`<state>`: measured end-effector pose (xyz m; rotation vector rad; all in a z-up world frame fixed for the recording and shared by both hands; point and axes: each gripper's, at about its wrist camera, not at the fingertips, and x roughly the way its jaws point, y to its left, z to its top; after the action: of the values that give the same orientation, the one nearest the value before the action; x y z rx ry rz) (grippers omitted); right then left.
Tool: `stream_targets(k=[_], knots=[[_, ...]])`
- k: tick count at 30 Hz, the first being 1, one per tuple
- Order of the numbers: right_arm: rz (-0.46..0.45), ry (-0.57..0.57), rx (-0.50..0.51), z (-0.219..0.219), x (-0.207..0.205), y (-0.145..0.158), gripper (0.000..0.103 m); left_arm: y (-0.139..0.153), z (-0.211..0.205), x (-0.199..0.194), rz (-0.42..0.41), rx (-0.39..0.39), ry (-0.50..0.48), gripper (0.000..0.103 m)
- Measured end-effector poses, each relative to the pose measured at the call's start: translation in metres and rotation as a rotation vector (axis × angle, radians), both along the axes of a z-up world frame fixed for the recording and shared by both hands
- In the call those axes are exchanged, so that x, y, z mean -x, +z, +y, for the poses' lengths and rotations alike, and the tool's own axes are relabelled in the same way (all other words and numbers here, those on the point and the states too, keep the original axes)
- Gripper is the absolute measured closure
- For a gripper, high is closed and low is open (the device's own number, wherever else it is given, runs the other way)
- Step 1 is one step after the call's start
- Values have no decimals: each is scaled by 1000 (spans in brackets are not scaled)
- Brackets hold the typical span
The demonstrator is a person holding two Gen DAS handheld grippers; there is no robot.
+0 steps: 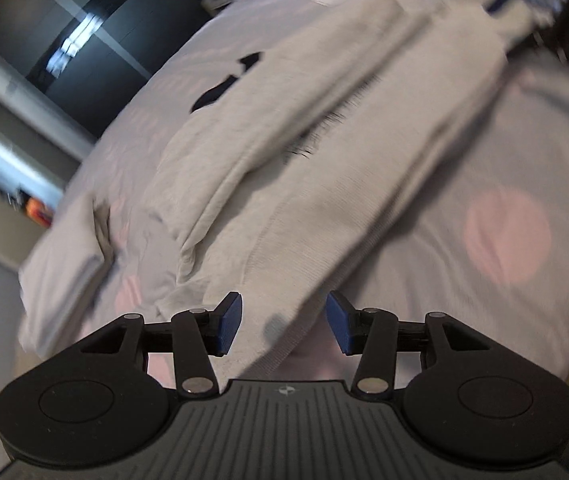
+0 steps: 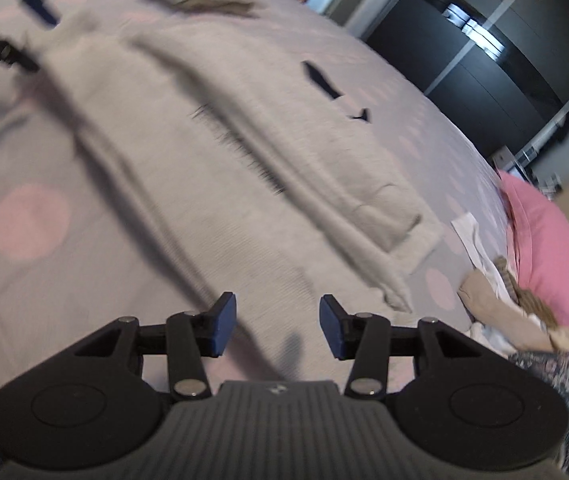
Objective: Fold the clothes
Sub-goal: 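Fold the hem up toward the collar with both grippers and release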
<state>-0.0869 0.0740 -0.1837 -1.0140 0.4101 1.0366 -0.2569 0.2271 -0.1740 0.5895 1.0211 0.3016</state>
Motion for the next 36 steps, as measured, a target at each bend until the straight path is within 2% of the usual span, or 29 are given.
stream_targets(k=[7,12,17,19,20,21,24,26,28,29,33,36], knots=[[-157,71,125,-1,19,-28,53,-39,-6,1,83,-218,-60,58],[-267,122,184,-2,26,-45,55,-64,-7,3,120,-306,-104,58],[-337,132,186,-6,27,-52,56,-82,-10,5,130,-410,-171,58],[-356,129,183,-6,26,-53,65,-86,-12,5,135,-437,-187,58],[-362,124,180,-7,25,-52,74,-88,-14,5,138,-450,-195,58],[-368,120,177,-7,24,-51,80,-90,-14,4,142,-463,-202,58],[-370,115,152,-9,25,-44,82,-89,-12,0,148,-445,-179,63],[-391,114,137,-10,26,-42,82,-83,-9,-4,130,-409,-149,76],[-411,106,122,-10,26,-39,82,-71,-5,-6,88,-363,-112,81],[-420,100,114,-10,26,-37,82,-64,-3,-6,64,-342,-90,89],[-448,65,101,-9,22,-34,81,-40,7,-9,-24,-281,-8,90],[-452,53,134,-9,18,-40,81,-44,8,-11,5,-300,-20,88]])
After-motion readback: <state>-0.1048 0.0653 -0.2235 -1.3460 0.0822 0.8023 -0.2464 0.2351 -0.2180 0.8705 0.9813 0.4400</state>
